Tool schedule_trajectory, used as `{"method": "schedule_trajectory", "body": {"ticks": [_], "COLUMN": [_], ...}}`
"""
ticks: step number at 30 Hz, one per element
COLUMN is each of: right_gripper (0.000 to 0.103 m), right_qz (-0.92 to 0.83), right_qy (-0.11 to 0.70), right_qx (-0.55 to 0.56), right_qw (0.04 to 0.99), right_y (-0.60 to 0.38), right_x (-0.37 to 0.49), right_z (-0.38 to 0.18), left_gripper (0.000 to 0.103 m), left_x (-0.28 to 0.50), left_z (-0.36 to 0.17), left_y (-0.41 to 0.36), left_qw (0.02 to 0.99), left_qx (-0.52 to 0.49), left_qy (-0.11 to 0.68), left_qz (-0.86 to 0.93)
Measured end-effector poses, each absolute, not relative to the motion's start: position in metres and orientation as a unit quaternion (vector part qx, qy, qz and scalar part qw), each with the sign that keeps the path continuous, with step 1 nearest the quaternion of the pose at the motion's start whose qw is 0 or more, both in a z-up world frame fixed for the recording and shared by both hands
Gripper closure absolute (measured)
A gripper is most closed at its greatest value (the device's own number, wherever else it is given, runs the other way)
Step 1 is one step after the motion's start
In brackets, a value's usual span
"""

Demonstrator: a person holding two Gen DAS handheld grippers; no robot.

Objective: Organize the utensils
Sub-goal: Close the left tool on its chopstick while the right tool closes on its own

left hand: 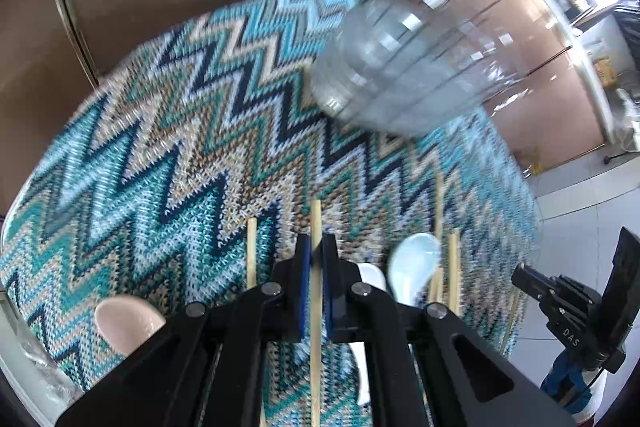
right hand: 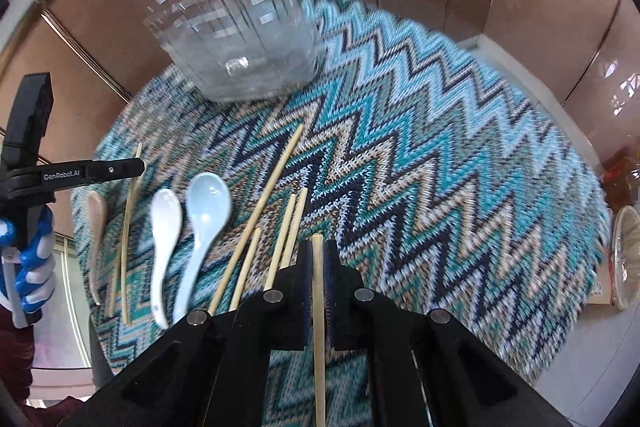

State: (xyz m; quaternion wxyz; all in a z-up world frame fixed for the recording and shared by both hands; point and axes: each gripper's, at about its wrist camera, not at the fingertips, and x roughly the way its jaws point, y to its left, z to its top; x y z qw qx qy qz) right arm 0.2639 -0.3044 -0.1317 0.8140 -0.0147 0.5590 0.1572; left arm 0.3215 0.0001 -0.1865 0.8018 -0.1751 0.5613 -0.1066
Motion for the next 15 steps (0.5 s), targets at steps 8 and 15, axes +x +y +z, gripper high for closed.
{"method": "schedule_trajectory", "body": {"ticks": [8, 15], "right_gripper": [0.097, 0.097], "right_qz": [0.143, 0.137], "right_qy": [0.499, 0.449], "right_qx": [0.009, 0.02], "right_qw": [0.855, 0.883], "right_y": [-0.304, -0.293], "right_x": [0.208, 0.171], "right_z": [-0.084, -0.045], "left_gripper": [0.098, 0.098], "left_x": [0.255, 0.223], "left_z": [-0.135, -0.095], "left_y": [0.014, 0.015], "left_qw": [0.859, 0.888], "left_qx": [-0.189, -0.196], "left_qy": [0.463, 0.4], "left_qz": [-0.111, -0.113]}}
